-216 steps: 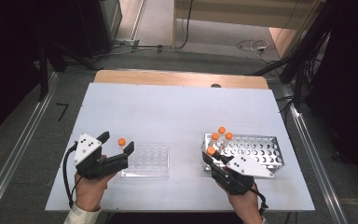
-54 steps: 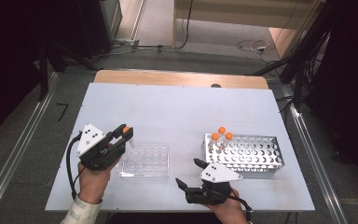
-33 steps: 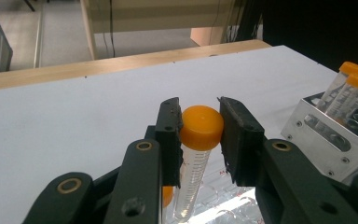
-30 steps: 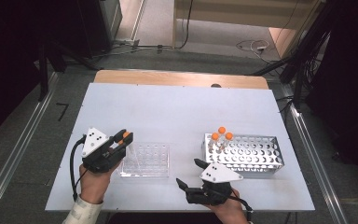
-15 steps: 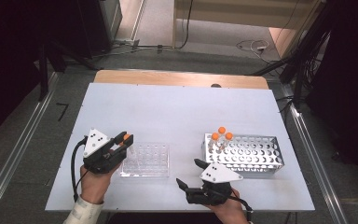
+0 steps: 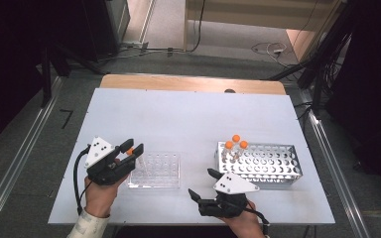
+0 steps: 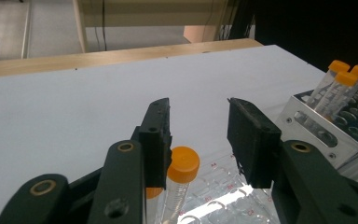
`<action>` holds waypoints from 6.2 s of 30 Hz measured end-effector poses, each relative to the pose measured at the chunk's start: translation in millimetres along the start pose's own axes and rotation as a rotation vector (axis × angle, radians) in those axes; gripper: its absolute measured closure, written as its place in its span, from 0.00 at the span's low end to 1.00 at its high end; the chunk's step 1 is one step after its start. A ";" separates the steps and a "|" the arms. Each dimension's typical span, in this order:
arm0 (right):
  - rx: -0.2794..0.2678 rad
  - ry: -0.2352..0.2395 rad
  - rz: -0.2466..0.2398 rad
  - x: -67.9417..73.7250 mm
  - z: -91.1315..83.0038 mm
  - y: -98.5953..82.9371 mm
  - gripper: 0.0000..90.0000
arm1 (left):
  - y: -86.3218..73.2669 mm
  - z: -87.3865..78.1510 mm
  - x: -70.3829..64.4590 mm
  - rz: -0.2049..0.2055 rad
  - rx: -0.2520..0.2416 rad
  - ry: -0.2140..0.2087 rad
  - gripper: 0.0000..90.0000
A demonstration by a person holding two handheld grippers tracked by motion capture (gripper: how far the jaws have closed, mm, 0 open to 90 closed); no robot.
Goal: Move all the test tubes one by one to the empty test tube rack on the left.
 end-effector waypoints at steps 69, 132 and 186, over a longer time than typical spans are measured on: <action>-0.008 -0.393 0.220 -119.1 3.2 -20.6 0.68 | -0.2 6.3 -29.7 0.006 0.008 -0.134 0.27; -0.135 -0.265 0.155 -79.3 -54.5 19.2 0.80 | -1.0 5.6 -31.4 0.023 0.007 -0.127 0.24; -0.026 0.023 -0.023 18.0 -2.6 13.1 0.80 | -17.8 27.7 -116.9 0.127 0.067 -0.446 0.74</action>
Point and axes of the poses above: each handheld gripper's, and its own axes: z roughly forward along the jaws, y roughly out of its top, x roughly to its left, the point moved 3 cm from there along z, roughly forward along the jaws, and after that the axes turned 4 degrees about -y, right-handed, at the moved point
